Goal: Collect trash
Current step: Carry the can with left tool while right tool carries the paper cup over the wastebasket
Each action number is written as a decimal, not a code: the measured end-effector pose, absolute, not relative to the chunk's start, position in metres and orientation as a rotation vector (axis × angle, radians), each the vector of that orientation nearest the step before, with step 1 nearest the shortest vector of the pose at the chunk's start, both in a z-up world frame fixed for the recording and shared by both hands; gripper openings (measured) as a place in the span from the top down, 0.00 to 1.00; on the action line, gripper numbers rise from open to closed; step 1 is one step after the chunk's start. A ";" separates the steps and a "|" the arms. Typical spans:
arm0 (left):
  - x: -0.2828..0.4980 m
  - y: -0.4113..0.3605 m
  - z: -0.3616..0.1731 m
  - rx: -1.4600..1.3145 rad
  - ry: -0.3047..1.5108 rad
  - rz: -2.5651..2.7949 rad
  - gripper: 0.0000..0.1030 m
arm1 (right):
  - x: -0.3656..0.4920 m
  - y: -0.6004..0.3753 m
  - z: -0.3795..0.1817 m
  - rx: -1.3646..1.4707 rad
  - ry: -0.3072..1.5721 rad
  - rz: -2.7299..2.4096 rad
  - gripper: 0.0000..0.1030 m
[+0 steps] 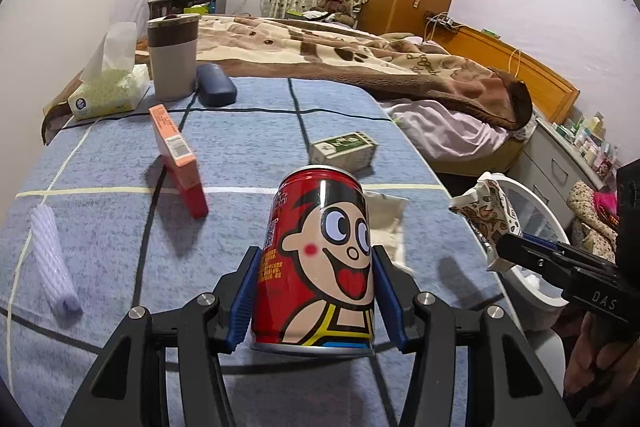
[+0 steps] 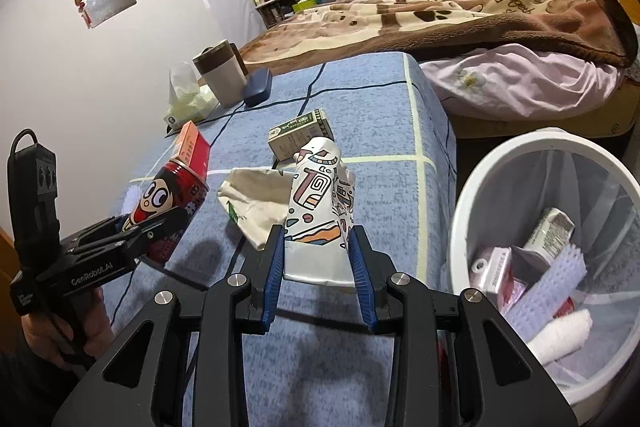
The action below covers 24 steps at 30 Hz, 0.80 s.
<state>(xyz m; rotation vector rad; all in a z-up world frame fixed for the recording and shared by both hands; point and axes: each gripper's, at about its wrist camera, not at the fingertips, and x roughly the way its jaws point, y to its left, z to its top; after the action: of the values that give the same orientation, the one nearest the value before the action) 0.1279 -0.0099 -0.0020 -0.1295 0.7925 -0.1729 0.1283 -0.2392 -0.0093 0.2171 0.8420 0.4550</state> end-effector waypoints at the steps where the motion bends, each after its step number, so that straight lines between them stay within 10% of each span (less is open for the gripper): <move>1: 0.126 -0.013 -0.002 -0.128 0.792 -0.178 0.48 | 0.127 -0.242 -0.009 0.221 0.841 0.452 0.67; 24: 0.126 -0.091 0.004 -0.066 0.802 -0.308 0.48 | 0.109 -0.294 -0.009 0.292 0.809 0.337 0.67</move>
<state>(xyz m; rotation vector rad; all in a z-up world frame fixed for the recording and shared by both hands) 0.1257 -0.0908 0.0038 -0.0656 0.8018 -0.3084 0.1095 -0.2940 -0.0094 0.2917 0.8093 0.3372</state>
